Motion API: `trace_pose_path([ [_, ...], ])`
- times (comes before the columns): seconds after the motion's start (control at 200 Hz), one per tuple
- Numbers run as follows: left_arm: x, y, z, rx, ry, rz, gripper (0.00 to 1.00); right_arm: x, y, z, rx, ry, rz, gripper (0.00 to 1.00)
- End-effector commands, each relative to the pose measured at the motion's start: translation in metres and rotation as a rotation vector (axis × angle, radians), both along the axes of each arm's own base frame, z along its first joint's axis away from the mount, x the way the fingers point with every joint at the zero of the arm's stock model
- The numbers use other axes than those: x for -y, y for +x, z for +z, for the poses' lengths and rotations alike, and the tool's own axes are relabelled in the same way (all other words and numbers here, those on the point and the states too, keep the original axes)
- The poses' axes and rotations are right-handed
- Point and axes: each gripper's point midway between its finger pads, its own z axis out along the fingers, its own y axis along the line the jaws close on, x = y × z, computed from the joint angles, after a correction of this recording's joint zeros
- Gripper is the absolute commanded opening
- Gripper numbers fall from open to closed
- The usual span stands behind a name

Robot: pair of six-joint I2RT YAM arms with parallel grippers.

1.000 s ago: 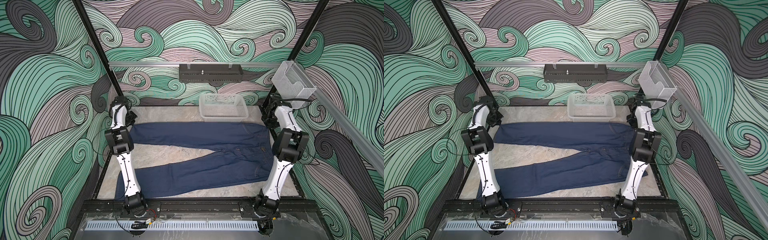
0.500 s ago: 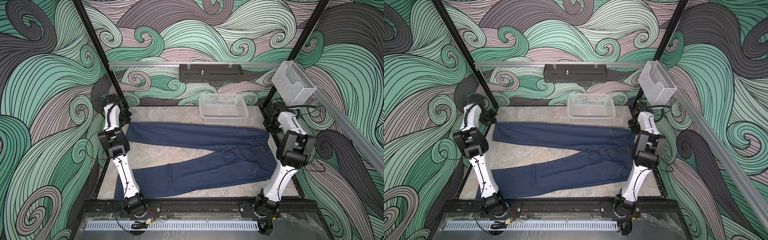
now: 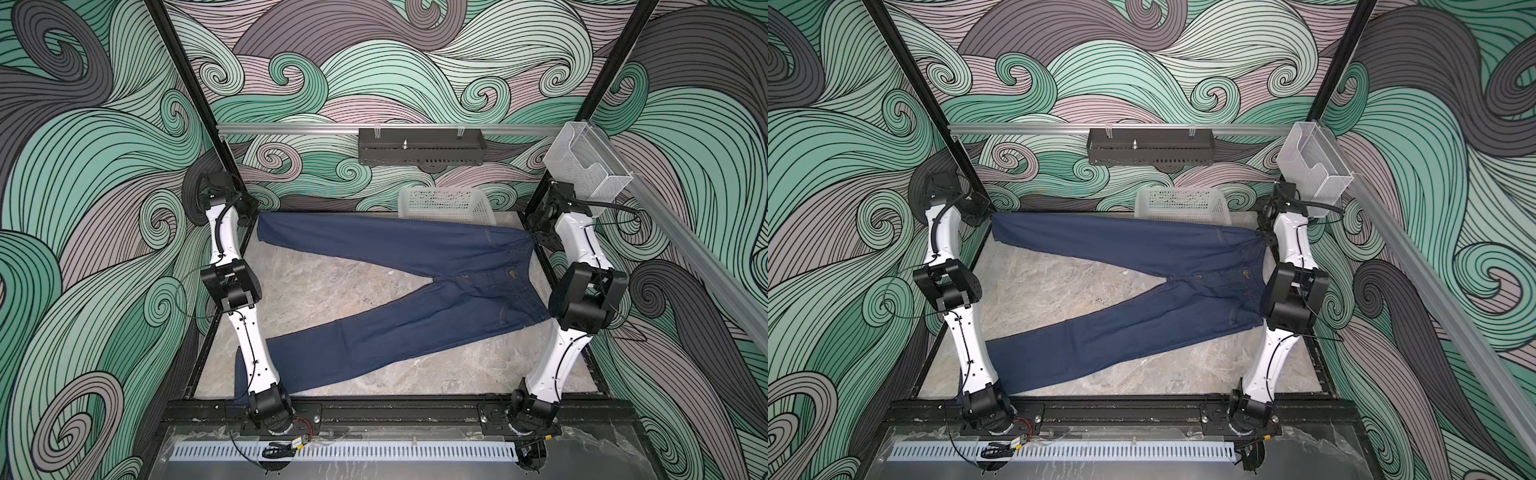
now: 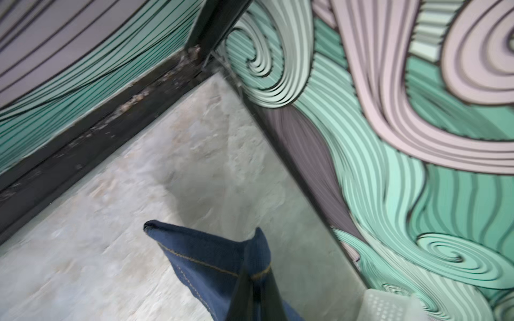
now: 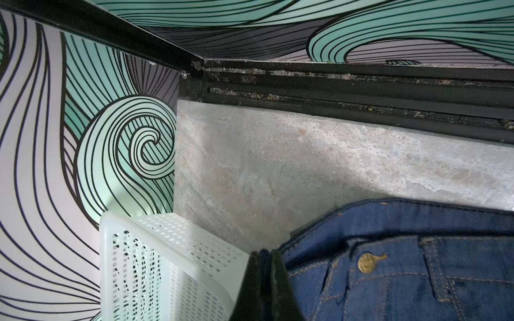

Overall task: Fold and stack the trousers
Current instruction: Fold the trousers at the center of the table.

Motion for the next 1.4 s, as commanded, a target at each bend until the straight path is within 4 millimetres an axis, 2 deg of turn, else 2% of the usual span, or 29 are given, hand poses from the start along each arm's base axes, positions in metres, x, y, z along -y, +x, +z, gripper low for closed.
trace_pose_path([
  [0.0,-0.024,0.025,0.022,0.156,-0.009,0.073,0.0,0.026,0.024,0.024,0.106,-0.082,-0.043,0.0],
  [0.115,-0.019,0.033,0.026,0.19,-0.023,0.065,0.0,0.033,0.023,0.031,0.116,-0.102,-0.067,0.0],
  [0.255,-0.01,0.035,0.018,0.176,-0.045,0.04,0.0,0.04,0.016,0.029,0.109,-0.1,-0.076,0.0],
  [0.36,-0.006,0.025,0.015,0.145,-0.061,0.028,0.0,0.041,0.012,0.024,0.103,-0.087,-0.063,0.0],
  [0.425,-0.004,0.013,0.019,0.139,-0.064,0.029,0.0,0.04,0.01,0.023,0.099,-0.078,-0.047,0.0],
  [0.515,-0.009,-0.009,0.02,0.144,-0.089,0.058,0.0,0.037,0.004,0.02,0.091,-0.07,-0.017,0.0],
  [0.62,-0.013,-0.039,0.031,0.166,-0.105,0.083,0.0,0.032,-0.002,0.014,0.079,-0.045,0.028,0.0],
  [0.836,0.006,-0.099,0.043,0.16,-0.157,0.052,0.0,0.023,-0.02,0.002,0.044,-0.019,0.109,0.0],
  [1.026,0.019,-0.164,0.044,0.159,-0.172,0.077,0.0,0.025,-0.054,0.0,0.042,-0.018,0.1,0.0],
  [1.196,0.028,-0.218,0.044,0.168,-0.18,0.108,0.0,0.029,-0.092,-0.007,0.02,-0.028,0.081,0.0],
  [1.226,0.029,-0.226,0.038,0.154,-0.186,0.117,0.0,0.03,-0.099,-0.009,0.014,-0.032,0.081,0.0],
  [1.236,0.031,-0.23,0.045,0.169,-0.176,0.117,0.0,0.029,-0.101,-0.01,0.012,-0.032,0.08,0.0],
  [1.256,0.032,-0.237,0.045,0.169,-0.174,0.122,0.0,0.03,-0.105,-0.012,0.007,-0.035,0.08,0.0],
  [1.396,0.042,-0.277,0.031,0.124,-0.186,0.189,0.0,0.029,-0.134,-0.021,-0.03,-0.061,0.083,0.0],
])
